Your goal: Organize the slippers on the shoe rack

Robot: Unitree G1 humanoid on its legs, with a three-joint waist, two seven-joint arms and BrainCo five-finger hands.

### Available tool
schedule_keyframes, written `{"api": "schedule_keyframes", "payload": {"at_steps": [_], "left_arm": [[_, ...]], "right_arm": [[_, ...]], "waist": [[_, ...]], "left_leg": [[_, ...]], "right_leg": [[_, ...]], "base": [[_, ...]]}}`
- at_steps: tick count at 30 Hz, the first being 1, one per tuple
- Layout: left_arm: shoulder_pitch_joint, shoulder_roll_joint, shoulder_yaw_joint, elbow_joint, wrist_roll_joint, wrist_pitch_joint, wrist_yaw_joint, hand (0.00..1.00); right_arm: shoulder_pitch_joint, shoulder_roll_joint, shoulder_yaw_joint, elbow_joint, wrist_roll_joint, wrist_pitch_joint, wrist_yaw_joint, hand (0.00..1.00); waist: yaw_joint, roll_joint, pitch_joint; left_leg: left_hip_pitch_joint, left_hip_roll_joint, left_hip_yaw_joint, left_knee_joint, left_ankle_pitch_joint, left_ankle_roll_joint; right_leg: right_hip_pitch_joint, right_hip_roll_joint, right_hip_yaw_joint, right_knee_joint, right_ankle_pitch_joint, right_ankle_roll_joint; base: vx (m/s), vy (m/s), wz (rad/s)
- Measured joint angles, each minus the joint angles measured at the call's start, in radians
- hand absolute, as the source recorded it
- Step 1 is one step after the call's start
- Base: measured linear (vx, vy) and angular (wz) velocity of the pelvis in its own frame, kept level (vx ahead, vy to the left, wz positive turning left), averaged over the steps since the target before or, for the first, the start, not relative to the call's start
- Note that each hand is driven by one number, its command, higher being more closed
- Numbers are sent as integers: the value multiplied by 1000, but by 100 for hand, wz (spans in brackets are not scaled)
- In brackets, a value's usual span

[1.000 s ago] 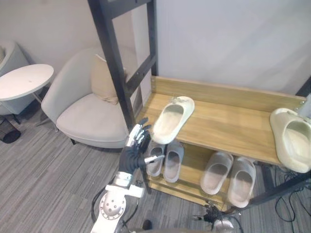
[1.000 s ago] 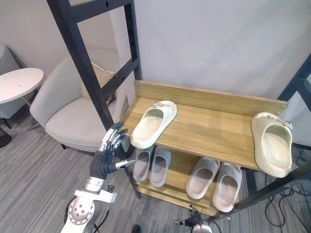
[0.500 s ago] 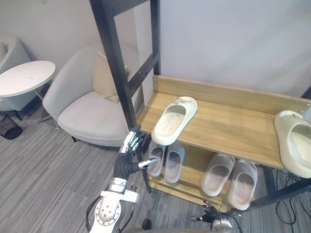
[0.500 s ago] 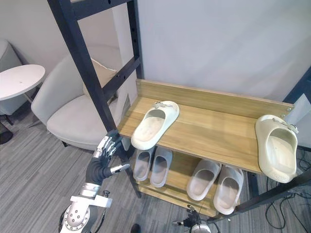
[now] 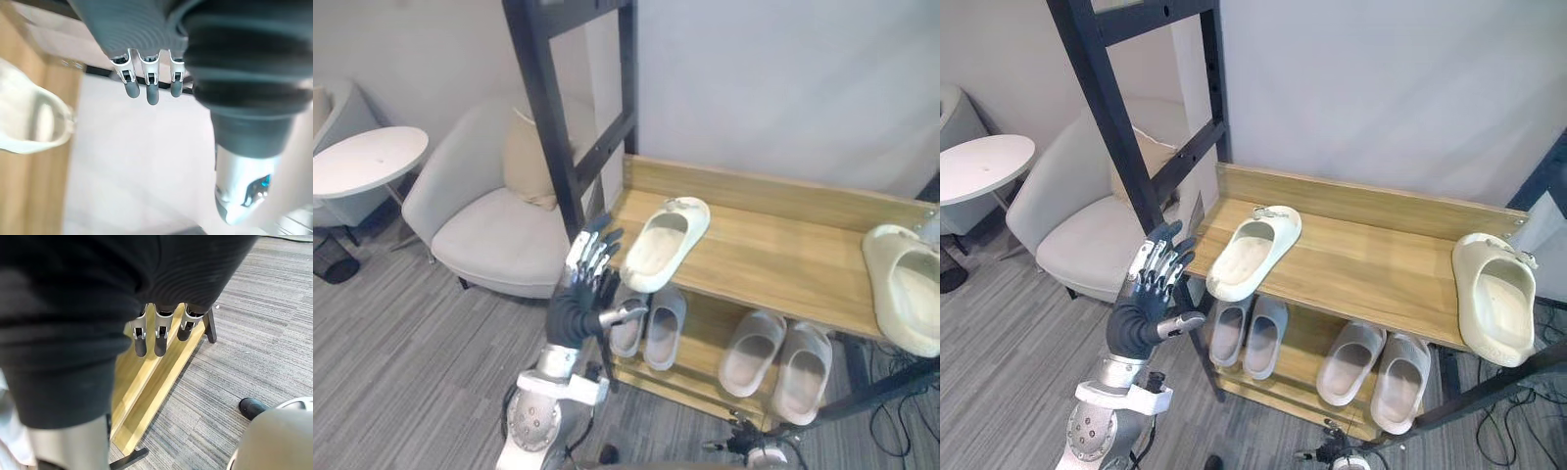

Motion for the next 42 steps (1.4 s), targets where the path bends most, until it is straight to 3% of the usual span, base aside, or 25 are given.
{"api": "schedule_keyframes", "payload": {"at_steps": [15,24,31,38,42], "left_arm": [[-225,-2,-147,-27,20,-3,75,0],[-328,-13,-166,50,67,1,92,0],[-395,-1,-80,232,143,16,92,0],[-461,61,54,426,185,53,94,0],[-517,97,105,470,200,61,96,0]], "right_arm": [[6,-1,32,0,1,1,0,0],[5,0,40,-4,2,4,1,0],[4,0,36,-10,1,6,9,0],[7,2,34,-45,1,18,33,0],[11,7,23,-45,2,25,41,0]], "waist": [[-2,-6,-28],[-9,-7,-33],[-18,-7,-31],[-52,-5,-27],[-57,-22,-16]], "left_leg": [[17,3,19,1,2,2],[24,7,41,-2,2,2],[36,14,59,-2,0,-1],[34,28,64,-2,-14,-19],[31,38,68,-2,-19,-27]], "right_leg": [[3,1,19,-1,6,5],[2,2,40,-1,7,4],[-1,10,59,-8,7,-3],[1,28,66,-39,11,-10],[1,40,70,-55,16,-20]], "base": [[-9,2,-3],[-13,-3,-6],[-28,-8,-8],[-12,-20,-5],[35,-41,-4]]}}
